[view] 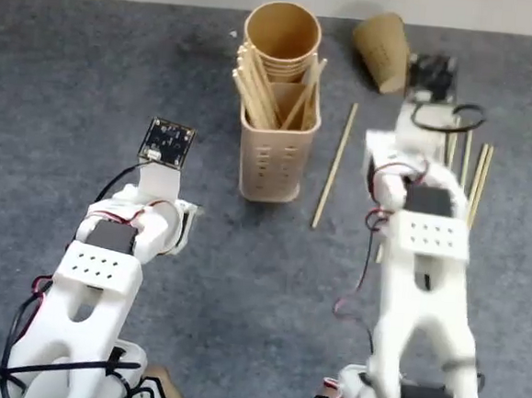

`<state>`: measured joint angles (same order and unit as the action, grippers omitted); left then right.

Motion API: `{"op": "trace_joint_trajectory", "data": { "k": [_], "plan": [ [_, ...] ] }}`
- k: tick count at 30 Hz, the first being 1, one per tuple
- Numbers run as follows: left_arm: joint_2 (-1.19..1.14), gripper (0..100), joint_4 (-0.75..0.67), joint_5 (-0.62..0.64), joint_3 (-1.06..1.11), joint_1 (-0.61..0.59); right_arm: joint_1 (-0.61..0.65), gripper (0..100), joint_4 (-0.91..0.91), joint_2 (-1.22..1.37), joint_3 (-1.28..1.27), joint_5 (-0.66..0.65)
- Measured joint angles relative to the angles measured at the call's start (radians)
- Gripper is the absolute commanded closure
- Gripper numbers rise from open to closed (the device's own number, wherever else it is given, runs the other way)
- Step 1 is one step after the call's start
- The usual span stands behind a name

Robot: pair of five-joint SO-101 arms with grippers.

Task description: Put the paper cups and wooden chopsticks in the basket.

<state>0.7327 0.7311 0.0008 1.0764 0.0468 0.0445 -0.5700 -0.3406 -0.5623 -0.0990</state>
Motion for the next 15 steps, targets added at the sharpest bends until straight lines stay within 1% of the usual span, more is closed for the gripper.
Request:
{"op": "trace_joint_trajectory", "data": {
  "k": [3, 6, 11, 15],
  "plan": [
    [0.0, 80, 0.0, 0.0, 0.0, 0.0, -0.012, 83.9, 0.098, 0.158, -0.023, 0.002],
    [0.0, 80, 0.0, 0.0, 0.0, 0.0, -0.012, 83.9, 0.147, 0.287, -0.023, 0.002],
    [0.0, 80, 0.0, 0.0, 0.0, 0.0, -0.041, 83.9, 0.16, 0.422, 0.009, 0.002],
    [0.0, 80, 0.0, 0.0, 0.0, 0.0, -0.089, 83.9, 0.161, 0.456, 0.031, 0.002]
  ]
}}
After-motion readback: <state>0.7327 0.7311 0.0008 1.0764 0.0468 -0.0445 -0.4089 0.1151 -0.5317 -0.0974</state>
